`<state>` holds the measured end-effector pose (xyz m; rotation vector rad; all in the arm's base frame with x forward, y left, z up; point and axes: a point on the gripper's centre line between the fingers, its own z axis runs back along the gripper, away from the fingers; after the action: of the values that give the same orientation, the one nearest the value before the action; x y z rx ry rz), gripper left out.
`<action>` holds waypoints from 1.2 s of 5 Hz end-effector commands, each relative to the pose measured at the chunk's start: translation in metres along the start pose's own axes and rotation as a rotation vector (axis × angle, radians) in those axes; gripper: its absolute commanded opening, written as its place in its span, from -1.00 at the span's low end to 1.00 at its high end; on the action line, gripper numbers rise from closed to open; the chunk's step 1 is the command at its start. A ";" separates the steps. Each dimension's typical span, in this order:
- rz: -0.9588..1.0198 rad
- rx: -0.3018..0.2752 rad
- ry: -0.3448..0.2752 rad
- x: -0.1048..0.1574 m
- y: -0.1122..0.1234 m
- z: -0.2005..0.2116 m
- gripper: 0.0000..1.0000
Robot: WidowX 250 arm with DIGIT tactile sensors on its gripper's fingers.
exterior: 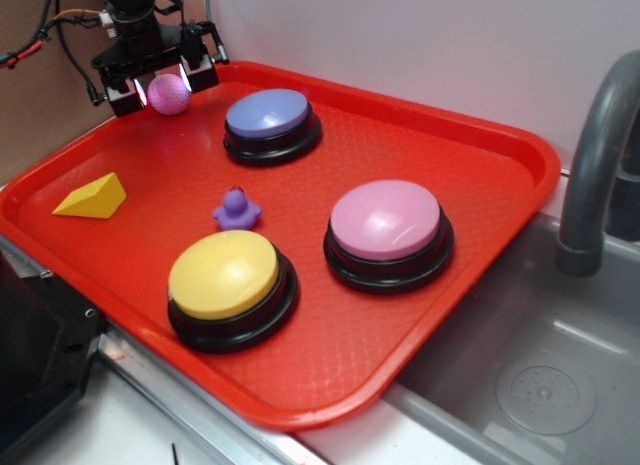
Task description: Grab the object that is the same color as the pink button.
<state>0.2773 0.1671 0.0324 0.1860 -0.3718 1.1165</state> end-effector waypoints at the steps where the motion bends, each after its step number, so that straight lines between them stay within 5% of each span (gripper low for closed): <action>1: 0.027 -0.022 -0.037 0.021 0.006 0.005 -1.00; 3: -0.005 -0.038 -0.004 0.017 0.014 0.029 -1.00; 4: -0.036 -0.109 0.025 0.000 0.032 0.090 -1.00; 6: -0.209 -0.210 0.194 -0.037 0.046 0.167 -1.00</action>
<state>0.1911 0.0841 0.1565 -0.0765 -0.2443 0.8876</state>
